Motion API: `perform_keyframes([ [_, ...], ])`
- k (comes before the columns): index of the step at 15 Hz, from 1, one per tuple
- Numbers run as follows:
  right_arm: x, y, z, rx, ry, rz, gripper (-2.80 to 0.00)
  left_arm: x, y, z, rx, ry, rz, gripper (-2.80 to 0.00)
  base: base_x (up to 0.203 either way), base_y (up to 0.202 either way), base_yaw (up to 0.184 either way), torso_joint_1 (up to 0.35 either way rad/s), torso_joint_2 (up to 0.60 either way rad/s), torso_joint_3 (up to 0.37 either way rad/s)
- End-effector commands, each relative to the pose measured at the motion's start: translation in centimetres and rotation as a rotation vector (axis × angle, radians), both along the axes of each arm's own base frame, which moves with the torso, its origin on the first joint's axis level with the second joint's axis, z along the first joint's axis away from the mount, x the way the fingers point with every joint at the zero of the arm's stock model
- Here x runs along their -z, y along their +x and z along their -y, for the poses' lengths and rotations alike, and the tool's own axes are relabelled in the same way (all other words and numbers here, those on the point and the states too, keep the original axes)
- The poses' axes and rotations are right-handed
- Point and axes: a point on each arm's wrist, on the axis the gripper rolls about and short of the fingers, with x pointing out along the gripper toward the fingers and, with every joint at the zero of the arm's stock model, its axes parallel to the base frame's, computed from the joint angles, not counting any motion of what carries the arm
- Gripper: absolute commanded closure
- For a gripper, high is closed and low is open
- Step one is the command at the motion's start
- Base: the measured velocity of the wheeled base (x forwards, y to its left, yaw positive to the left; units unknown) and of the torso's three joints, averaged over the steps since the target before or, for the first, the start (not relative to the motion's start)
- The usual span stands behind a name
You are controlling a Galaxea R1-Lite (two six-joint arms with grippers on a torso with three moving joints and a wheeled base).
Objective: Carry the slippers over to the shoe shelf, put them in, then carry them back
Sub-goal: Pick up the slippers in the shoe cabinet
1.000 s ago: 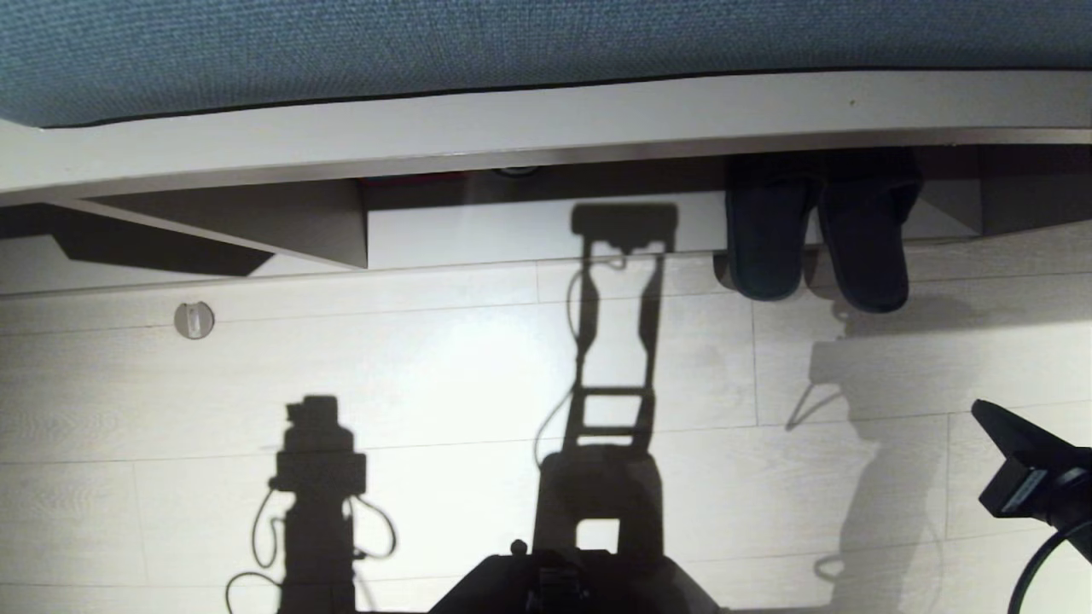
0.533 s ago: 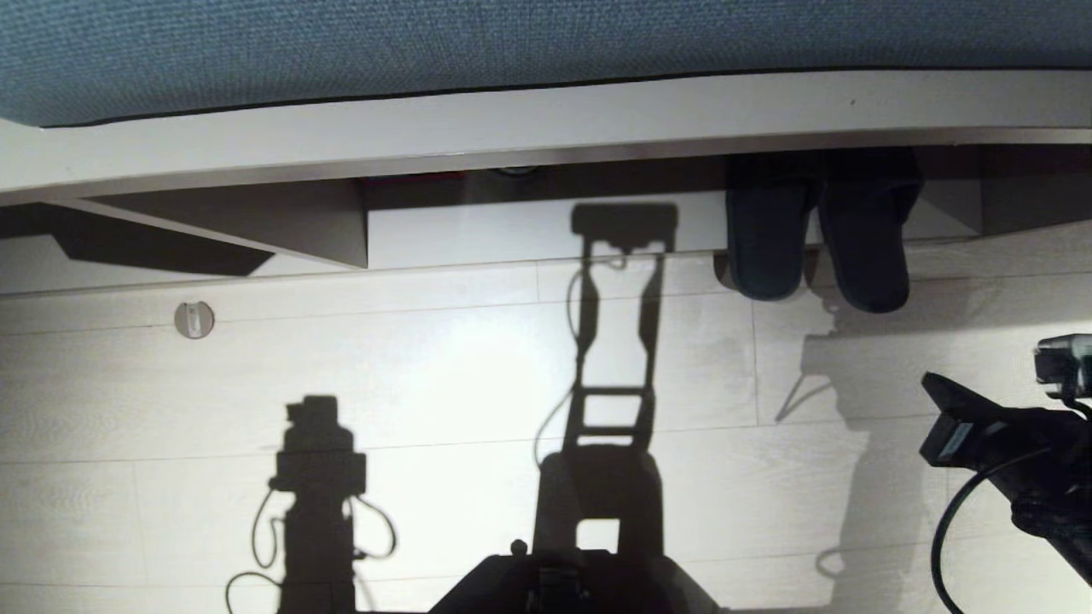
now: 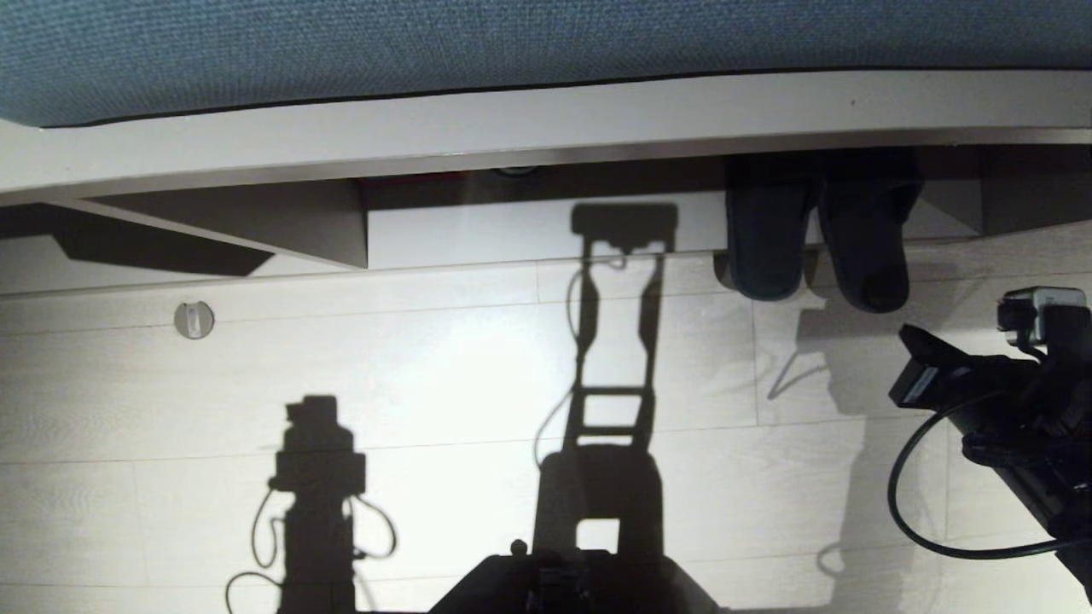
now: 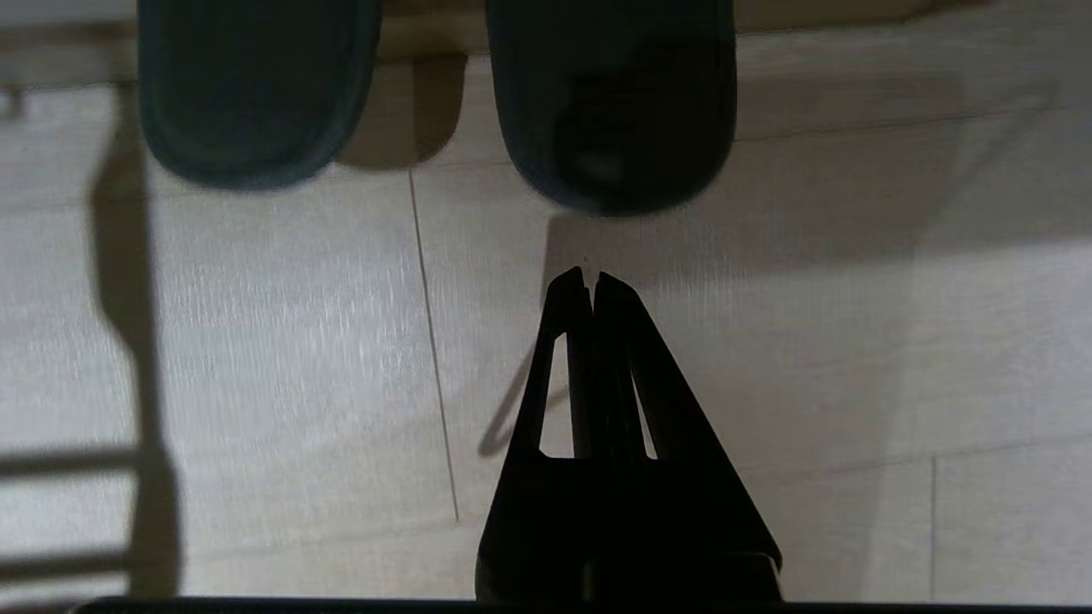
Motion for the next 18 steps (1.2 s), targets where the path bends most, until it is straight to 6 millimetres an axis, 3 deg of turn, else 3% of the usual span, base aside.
perform_keyframes([
  [1,0.5,0.8,0.0,0.0,0.001,-0.009,0.0,0.0,0.0,0.0,0.0,0.001,0.001,0.0,0.0,0.0,0.0,0.0,0.0,0.0],
  [4,-0.9,3.0,0.1,-0.002,0.016,0.074,0.0,0.0,0.0,0.0,0.0,-0.001,0.001,0.0,0.0,0.0,0.0,0.0,0.0,0.0],
  [9,-1.4,4.6,0.1,0.02,0.033,0.117,0.0,0.0,0.0,0.0,0.0,-0.001,0.001,0.0,0.0,0.0,0.0,0.0,0.0,0.0],
  [10,-1.5,4.6,0.1,0.02,0.034,0.117,-2.8,0.0,0.0,0.0,0.0,0.0,0.001,0.0,0.0,0.0,0.0,0.0,0.0,0.0],
  [18,-1.7,5.2,-0.1,0.014,0.04,0.134,-2.8,0.0,0.0,0.0,0.0,-0.001,0.001,0.0,0.0,0.0,0.0,0.0,0.0,0.0],
])
